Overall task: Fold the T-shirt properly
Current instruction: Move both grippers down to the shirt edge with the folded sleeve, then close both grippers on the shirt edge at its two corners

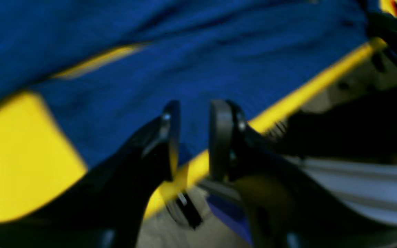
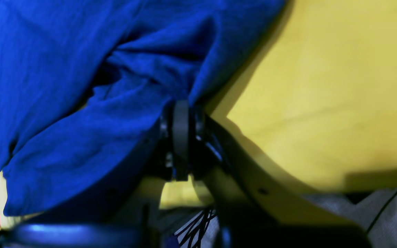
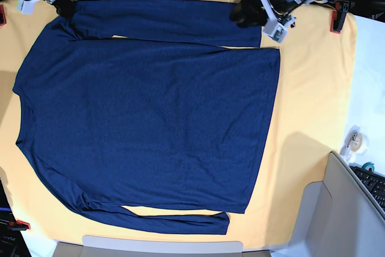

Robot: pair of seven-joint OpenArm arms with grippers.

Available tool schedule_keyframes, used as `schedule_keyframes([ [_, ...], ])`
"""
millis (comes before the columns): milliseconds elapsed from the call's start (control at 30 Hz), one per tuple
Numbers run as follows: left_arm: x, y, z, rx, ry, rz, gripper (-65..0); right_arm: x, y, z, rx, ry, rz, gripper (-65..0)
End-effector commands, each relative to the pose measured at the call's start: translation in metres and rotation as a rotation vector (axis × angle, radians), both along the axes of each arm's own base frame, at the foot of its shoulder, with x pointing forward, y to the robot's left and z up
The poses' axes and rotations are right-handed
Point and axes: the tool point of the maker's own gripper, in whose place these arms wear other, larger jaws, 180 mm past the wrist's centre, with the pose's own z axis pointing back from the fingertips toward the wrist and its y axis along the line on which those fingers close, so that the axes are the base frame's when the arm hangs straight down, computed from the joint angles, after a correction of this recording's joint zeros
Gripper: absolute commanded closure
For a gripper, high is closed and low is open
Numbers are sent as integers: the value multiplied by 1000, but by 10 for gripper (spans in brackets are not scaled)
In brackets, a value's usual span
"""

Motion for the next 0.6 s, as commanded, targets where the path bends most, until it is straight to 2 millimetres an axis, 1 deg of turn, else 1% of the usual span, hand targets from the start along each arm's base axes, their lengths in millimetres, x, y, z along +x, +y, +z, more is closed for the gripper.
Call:
schedule_keyframes([
  [0,4,4,7,-11,-19,22,-184,-7,2,-3,-12,33,30,0],
  [67,4,15,3,16,8,61,-208,-7,2,-3,-12,33,30,0],
  [133,2,26,-3,45,48,98,-213,-7,2,-3,-12,33,30,0],
  [233,9,41,-4,83,69,135,-214,-7,2,-3,-12,33,30,0],
  [400,6,68,-25,127,160,190,-214,-7,2,-3,-10,33,29,0],
  [500,1,77,-33,126,192,232,-214,-8,2,-3,-12,35,29,0],
  [567,-1,79,-37,124,206,236,-214,-8,1,-3,-13,35,28,0],
])
